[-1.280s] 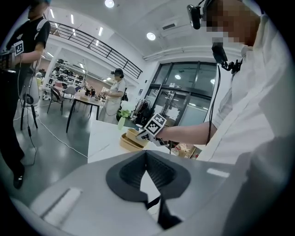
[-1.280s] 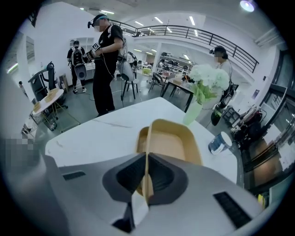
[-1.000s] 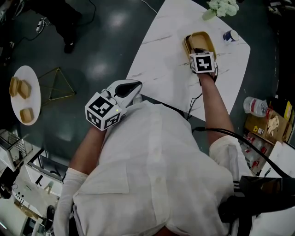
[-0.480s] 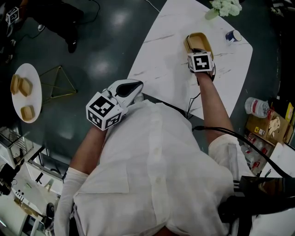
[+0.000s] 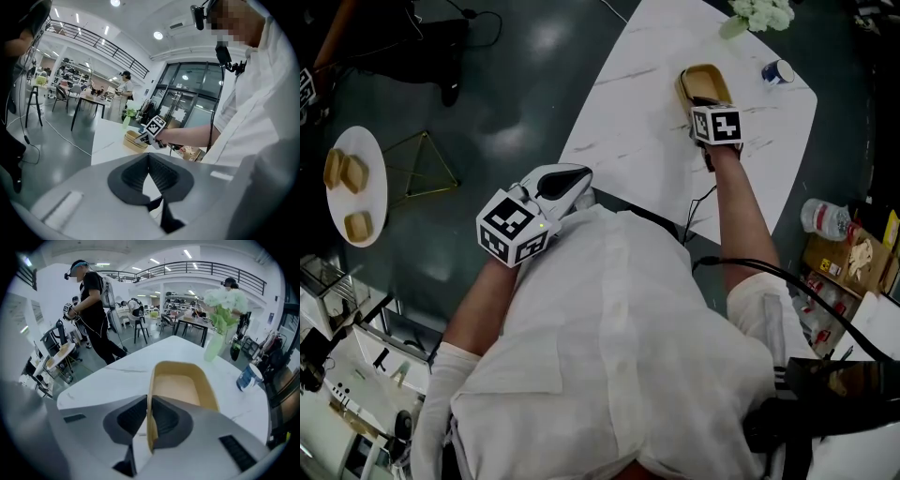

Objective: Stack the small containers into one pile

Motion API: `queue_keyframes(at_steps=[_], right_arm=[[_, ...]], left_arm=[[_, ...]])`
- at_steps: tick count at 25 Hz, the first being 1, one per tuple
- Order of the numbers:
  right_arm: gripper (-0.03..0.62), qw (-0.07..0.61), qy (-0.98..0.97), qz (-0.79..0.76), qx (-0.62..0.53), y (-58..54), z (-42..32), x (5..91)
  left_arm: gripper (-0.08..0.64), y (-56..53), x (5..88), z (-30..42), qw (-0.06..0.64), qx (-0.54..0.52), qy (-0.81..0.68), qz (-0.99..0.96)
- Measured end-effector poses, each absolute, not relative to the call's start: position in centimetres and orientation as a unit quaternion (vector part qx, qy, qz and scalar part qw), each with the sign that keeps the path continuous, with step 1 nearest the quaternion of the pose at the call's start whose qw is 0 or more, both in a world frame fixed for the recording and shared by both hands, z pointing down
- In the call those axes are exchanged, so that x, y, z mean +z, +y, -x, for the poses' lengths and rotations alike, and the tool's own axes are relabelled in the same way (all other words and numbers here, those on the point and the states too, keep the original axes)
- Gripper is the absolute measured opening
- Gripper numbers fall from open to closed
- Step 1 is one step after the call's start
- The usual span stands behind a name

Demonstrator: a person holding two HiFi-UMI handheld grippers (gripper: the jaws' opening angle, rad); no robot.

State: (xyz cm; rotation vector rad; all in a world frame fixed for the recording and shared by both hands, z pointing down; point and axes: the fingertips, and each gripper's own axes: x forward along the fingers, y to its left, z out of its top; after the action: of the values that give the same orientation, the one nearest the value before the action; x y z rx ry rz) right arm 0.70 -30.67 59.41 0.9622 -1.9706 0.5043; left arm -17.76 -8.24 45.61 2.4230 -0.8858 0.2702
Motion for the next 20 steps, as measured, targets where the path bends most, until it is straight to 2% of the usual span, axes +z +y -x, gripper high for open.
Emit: queue_keyframes(at_steps=[2, 5, 20], right_arm=[[0.018, 0.421, -0.797, -0.380, 0.209, -30.6, -0.5, 59.3], [0.083, 0.417, -0.802, -0.373, 0.210, -30.6, -0.3, 59.2], [0.080, 0.361, -0.825, -0.388, 0.197, -27.1, -1.9, 55.3]], left_arm=[[0.008, -8.1, 45.6, 17.7, 0.271, 0.101, -0.328, -0.900], [0.008, -8.0, 45.6, 17.4, 0.271, 0.103, -0.326, -0.900], [0.008, -7.6, 45.4, 15.1, 0.265, 0.096, -0.295, -0.913]])
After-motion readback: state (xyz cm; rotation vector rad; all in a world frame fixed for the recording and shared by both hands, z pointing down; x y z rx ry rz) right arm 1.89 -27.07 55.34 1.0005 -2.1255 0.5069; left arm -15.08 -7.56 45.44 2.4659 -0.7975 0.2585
